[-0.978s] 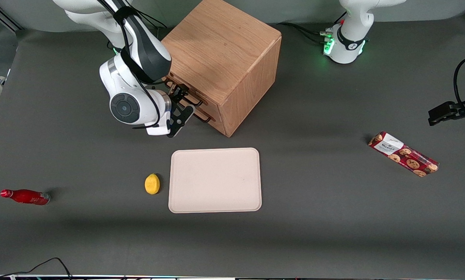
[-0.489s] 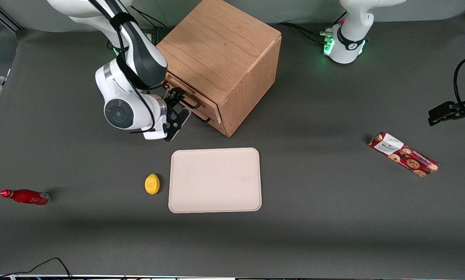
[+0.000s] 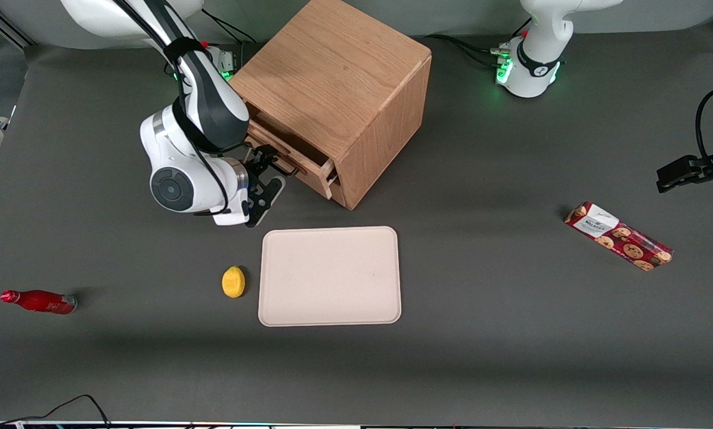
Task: Open upper drawer
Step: 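Pull the handle with the right gripper, sliding the upper drawer outward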
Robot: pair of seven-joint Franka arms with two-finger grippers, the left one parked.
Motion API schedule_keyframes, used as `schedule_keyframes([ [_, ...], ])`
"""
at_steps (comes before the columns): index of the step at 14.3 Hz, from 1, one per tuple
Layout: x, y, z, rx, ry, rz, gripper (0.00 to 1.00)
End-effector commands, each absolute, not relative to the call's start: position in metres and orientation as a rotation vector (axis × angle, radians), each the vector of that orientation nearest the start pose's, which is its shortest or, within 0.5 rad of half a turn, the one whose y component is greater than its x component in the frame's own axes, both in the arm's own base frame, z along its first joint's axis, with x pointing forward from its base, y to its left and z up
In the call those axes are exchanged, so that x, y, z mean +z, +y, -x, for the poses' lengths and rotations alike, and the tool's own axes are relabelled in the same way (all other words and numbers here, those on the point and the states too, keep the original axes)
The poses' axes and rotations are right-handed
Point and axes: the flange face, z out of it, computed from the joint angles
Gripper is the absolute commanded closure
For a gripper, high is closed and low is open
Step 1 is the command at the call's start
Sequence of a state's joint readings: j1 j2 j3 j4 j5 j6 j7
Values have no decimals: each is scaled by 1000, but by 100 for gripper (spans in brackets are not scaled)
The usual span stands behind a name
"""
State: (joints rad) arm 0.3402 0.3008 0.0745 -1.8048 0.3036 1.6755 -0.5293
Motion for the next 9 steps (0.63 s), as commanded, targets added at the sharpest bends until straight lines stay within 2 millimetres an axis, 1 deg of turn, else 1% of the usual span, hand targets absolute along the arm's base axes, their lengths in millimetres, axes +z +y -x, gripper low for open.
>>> schedule_keyframes([
  [1, 361, 250, -538, 526, -1170, 2479, 0],
  [2, 360, 243, -543, 521, -1155, 2482, 0],
  [4, 363, 237, -549, 511, -1144, 2486, 0],
  [6, 364, 237, -551, 502, -1155, 2483, 0],
  [7, 361, 236, -551, 507, -1153, 2481, 0],
  [9, 360, 226, -560, 500, -1167, 2498, 0],
])
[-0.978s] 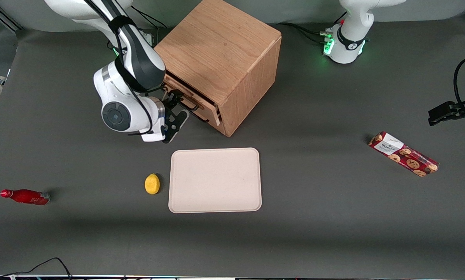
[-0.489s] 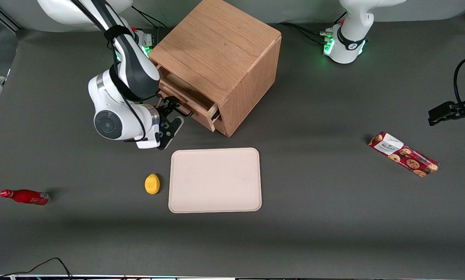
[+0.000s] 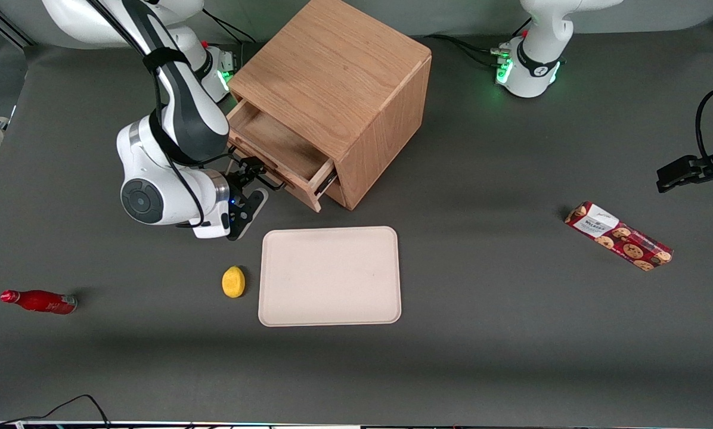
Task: Open upper drawer
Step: 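Pull the handle with the right gripper, sliding the upper drawer outward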
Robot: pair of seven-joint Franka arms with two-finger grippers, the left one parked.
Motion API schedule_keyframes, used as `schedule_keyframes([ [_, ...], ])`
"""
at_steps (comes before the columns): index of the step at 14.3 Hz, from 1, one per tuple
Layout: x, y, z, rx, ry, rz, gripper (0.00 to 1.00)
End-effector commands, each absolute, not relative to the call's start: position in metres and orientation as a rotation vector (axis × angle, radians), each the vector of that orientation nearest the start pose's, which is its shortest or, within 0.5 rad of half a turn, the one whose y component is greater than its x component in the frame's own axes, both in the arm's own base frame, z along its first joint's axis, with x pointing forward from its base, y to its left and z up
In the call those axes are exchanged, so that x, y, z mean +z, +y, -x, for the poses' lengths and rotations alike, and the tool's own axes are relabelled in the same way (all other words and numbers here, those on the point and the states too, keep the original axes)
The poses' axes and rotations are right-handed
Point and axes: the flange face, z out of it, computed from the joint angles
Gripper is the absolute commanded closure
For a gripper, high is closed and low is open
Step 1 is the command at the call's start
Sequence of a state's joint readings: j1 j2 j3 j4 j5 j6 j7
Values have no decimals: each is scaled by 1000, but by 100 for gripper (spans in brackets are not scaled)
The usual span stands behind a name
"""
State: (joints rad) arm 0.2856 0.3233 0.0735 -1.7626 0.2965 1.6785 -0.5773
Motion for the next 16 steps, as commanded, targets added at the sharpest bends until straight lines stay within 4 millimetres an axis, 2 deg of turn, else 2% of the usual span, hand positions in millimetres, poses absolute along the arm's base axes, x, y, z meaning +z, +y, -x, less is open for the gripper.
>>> schedule_keyframes([
  [1, 361, 221, -565, 488, -1177, 2495, 0],
  [5, 359, 205, -581, 459, -1187, 2484, 0],
  [9, 357, 197, -587, 450, -1177, 2485, 0],
  [16, 356, 170, -609, 413, -1187, 2492, 0],
])
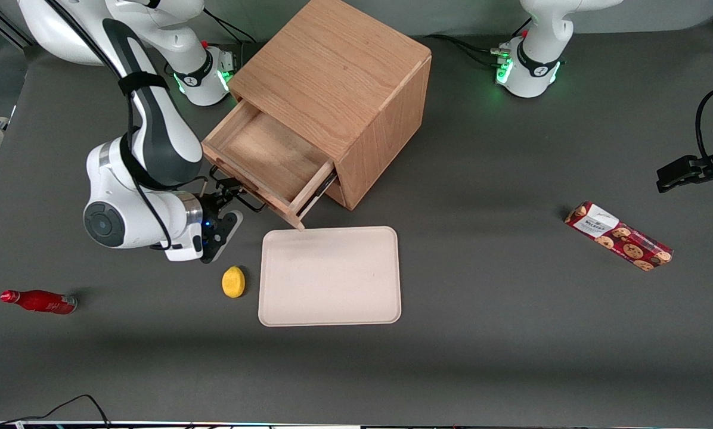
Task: Open upper drawer
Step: 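Pull the handle with the right gripper, sliding the upper drawer outward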
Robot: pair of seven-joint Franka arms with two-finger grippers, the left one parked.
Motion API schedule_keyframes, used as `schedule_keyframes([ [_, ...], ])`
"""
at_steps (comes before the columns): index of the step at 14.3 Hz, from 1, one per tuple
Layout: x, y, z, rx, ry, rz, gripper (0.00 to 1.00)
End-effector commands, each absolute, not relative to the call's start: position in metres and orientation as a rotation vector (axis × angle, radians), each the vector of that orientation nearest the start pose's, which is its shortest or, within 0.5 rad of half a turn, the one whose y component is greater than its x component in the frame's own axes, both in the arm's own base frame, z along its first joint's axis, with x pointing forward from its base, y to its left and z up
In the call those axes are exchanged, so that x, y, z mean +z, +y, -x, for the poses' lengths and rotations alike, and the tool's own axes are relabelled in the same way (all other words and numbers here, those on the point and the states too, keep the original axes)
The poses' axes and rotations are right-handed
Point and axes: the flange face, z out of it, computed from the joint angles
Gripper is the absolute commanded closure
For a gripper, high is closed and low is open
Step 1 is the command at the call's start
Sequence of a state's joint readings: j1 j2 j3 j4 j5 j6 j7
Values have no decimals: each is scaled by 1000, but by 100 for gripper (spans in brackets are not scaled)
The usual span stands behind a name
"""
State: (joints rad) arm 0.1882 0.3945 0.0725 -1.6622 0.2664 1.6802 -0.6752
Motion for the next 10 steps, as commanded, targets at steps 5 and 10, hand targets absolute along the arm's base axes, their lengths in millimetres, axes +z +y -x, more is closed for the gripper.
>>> schedule_keyframes([
  [5, 361, 160, -616, 387, -1176, 2499, 0],
  [10, 363, 144, -630, 344, -1220, 2473, 0],
])
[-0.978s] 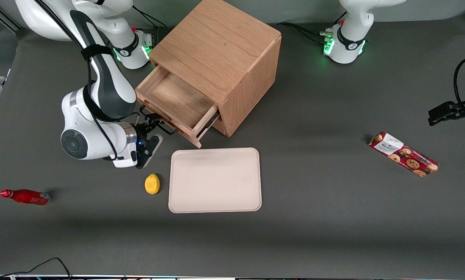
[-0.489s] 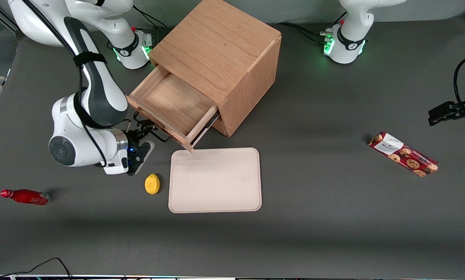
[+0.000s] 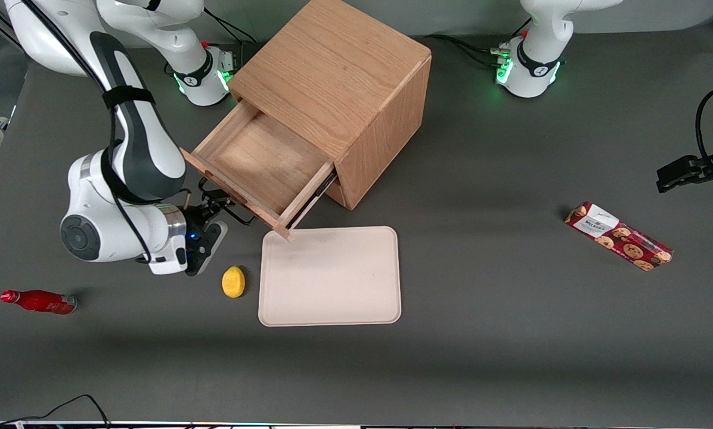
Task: Open upper drawer
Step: 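Pull the handle with the right gripper, sliding the upper drawer outward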
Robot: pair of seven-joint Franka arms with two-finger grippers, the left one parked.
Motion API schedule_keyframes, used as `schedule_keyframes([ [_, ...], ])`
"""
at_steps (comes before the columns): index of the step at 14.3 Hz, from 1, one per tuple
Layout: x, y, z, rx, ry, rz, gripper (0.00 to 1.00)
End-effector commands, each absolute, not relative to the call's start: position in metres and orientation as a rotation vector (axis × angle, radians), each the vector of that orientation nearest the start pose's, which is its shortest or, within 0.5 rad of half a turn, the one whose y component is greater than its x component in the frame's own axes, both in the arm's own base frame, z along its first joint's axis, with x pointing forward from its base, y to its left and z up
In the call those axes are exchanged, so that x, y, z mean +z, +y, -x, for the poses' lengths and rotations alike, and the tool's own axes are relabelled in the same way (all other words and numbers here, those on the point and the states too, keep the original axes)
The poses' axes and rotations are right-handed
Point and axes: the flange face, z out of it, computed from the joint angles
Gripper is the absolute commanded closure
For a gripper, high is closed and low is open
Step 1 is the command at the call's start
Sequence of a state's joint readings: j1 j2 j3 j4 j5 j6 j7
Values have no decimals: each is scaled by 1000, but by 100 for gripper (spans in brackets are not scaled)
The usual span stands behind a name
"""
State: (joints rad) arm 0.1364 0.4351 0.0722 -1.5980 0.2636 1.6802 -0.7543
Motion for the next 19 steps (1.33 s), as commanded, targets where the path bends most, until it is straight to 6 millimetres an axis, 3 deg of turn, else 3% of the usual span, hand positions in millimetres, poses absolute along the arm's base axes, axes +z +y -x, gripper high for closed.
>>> schedule_keyframes([
  [1, 366, 138, -633, 332, -1211, 2481, 0],
  [14, 360, 111, -654, 295, -1225, 2479, 0],
  [16, 367, 112, -656, 282, -1230, 2479, 0],
  [19, 396, 119, -653, 288, -1215, 2481, 0],
])
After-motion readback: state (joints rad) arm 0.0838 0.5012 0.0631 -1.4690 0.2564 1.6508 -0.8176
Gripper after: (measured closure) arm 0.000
